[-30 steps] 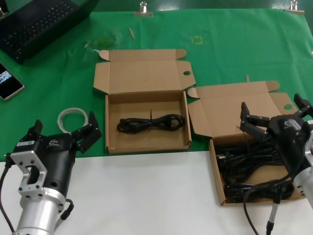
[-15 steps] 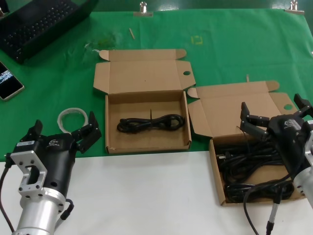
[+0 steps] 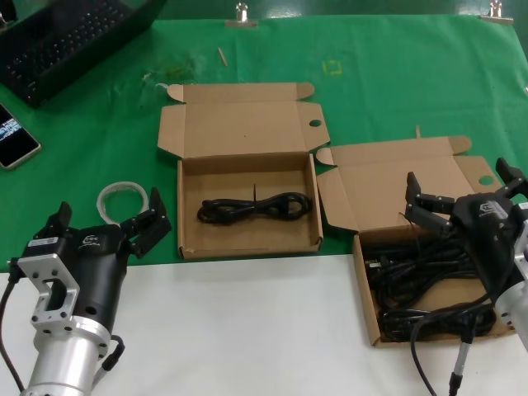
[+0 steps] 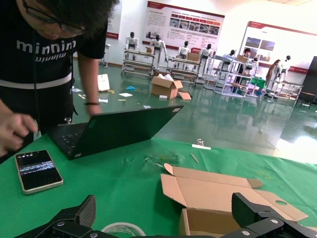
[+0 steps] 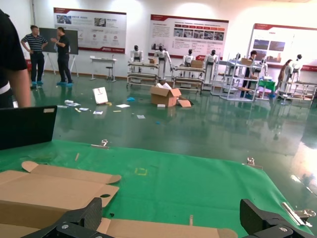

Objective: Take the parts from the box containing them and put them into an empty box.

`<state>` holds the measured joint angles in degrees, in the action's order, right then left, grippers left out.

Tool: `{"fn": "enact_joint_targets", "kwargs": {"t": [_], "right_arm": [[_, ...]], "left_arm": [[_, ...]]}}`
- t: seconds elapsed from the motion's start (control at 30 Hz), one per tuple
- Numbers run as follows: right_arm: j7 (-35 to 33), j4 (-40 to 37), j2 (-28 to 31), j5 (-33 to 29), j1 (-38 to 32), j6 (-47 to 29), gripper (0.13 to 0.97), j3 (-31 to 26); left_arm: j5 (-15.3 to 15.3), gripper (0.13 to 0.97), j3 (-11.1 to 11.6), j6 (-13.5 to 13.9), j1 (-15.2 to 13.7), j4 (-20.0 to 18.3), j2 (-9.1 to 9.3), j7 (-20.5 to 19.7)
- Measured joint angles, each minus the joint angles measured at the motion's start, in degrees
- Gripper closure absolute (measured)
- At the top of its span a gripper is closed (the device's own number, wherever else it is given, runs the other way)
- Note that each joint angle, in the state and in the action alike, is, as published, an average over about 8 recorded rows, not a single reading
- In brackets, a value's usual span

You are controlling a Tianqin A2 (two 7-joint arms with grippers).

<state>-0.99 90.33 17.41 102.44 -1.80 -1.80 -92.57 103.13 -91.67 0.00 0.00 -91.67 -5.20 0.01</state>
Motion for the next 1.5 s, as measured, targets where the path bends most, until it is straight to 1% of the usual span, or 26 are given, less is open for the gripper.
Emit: {"fn": "enact_joint_targets", "kwargs": {"t": [1.5], "right_arm": [[0.00, 0.00, 0.00, 0.00, 0.00, 0.00, 0.129, 0.00]], "left_arm": [[0.00, 0.132, 0.00, 0.00, 0.00, 0.00, 0.00, -0.02]]}}
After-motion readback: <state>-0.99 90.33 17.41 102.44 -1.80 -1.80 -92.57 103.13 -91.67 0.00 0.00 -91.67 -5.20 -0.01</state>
